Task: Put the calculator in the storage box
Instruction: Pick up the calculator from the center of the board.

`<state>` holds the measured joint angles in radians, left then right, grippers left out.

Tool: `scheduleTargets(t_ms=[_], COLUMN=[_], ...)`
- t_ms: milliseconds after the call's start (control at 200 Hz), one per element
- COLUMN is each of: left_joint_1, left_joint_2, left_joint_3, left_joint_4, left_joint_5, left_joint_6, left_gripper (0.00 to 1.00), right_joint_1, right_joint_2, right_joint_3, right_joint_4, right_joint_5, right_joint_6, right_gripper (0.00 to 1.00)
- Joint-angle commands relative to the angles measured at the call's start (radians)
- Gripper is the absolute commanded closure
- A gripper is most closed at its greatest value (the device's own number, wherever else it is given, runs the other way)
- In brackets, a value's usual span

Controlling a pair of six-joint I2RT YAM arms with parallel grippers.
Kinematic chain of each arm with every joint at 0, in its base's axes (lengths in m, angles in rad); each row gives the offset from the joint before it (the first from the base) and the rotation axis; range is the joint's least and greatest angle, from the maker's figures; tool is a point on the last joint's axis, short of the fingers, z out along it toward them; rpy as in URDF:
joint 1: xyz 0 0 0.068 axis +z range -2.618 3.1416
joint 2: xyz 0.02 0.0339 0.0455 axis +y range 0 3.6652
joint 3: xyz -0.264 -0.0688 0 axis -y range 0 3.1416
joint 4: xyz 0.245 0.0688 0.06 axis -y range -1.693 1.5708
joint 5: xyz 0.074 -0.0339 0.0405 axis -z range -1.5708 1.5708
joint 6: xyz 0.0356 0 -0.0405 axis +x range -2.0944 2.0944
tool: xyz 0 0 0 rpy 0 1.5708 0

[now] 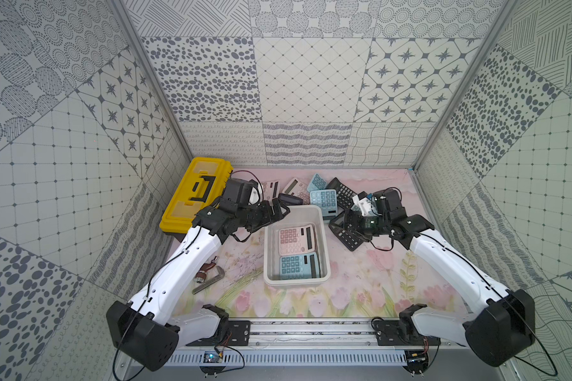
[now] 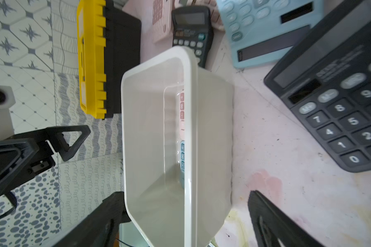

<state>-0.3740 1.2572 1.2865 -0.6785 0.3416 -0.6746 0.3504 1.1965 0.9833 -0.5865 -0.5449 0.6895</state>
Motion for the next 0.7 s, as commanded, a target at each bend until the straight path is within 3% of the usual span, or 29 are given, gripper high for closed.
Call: scheduleTargets(t_ms=[0, 260, 445, 695], left_joint_1=[-0.056, -0.187, -0.253, -0.284], left_joint_2=[0.099, 0.335, 0.501, 0.716], left_joint_3=[0.159, 0.421, 0.604, 0.829], left_joint_4=[-0.055, -0.116, -0.166, -0.197], left_joint_5=[0.022, 0.034, 0.028, 0.066], left_joint_6=[0.131, 0.209, 0.294, 0.381], left_gripper=[0.0, 0.03, 0.09, 0.11], right_joint_1=[-0.076, -0.238, -0.313, -0.352], right_joint_2=[-0.05, -0.117, -0.145, -0.096], right_joint_3=[-0.071, -0.186, -0.289, -0.409], right_joint_4=[0.011, 0.017, 0.082, 0.272], right_joint_5=[0.009, 0.004, 0.02, 0.025], right_joint_6=[0.016, 0.026, 0.028, 0.064], right_gripper=[0.03, 0.04, 0.14, 0.23])
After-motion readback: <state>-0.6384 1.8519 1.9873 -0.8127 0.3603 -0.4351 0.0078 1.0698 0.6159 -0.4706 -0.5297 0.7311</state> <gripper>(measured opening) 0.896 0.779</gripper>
